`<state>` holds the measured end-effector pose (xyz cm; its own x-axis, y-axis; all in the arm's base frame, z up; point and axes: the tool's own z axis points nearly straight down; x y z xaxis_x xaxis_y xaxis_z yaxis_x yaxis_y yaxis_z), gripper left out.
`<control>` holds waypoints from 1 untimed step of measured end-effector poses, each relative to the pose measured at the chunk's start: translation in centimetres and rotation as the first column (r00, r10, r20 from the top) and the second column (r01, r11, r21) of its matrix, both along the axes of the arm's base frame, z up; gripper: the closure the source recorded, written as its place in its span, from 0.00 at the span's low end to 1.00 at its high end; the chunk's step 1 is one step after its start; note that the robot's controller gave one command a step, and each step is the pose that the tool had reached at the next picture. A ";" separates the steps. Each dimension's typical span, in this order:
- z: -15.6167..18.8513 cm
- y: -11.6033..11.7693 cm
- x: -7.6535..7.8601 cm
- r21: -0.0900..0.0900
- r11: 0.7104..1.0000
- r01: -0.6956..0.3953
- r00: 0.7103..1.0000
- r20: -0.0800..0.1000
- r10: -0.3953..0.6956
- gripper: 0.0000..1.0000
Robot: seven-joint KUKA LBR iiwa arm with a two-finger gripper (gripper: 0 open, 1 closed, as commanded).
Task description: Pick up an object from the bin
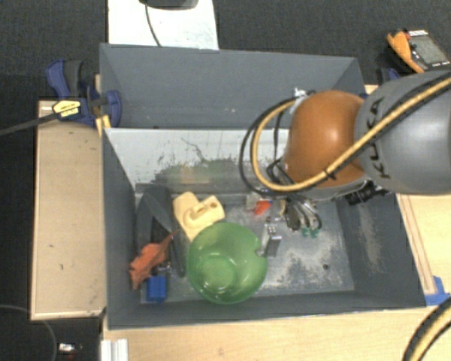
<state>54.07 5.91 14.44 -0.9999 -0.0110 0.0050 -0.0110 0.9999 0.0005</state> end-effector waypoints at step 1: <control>0.4 0.0 0.2 0.001 1.000 0.002 1.000 0.007 -0.002 0.00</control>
Offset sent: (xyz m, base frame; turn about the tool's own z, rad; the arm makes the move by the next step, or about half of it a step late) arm 0.0046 0.0252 -0.0744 0.1661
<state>54.25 5.88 14.81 -1.0000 -0.0087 -0.0022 -0.0087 1.0000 0.0010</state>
